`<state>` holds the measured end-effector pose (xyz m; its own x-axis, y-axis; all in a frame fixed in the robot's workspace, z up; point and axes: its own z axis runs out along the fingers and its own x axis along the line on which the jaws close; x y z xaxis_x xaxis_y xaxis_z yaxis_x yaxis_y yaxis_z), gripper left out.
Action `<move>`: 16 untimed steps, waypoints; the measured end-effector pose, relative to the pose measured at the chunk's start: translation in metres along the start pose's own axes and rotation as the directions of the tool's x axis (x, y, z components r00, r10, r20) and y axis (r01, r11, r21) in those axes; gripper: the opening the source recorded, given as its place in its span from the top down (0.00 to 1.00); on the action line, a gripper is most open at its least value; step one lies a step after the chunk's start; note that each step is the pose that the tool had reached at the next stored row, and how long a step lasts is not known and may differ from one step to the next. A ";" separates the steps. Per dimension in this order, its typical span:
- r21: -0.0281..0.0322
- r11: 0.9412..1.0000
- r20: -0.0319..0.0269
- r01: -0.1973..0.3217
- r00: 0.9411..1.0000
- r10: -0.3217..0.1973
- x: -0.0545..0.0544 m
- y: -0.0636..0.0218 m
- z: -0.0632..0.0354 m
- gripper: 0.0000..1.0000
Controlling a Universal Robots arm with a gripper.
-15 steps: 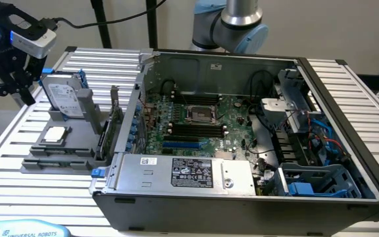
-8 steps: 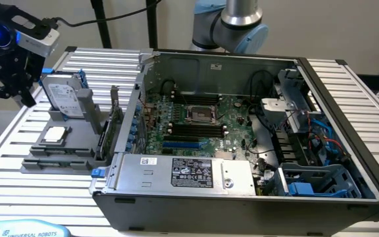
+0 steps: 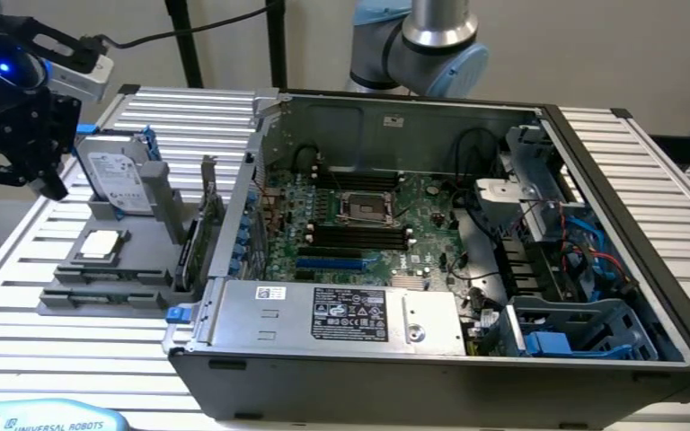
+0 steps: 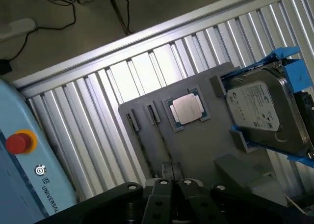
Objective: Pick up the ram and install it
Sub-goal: 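Pick up the ram and move it above insertion slot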
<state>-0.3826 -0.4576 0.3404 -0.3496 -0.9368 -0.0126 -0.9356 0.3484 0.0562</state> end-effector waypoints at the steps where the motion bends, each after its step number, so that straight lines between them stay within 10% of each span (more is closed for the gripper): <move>1: 0.000 1.000 -0.001 0.018 1.000 -0.018 0.000 0.0000 0.0010 0.89; 16: -0.005 0.965 -0.017 0.261 0.965 -0.261 0.000 -0.0015 0.0171 0.89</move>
<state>-0.3820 -0.4575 0.3233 -0.0925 -0.9957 -0.0103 -0.9942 0.0917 0.0558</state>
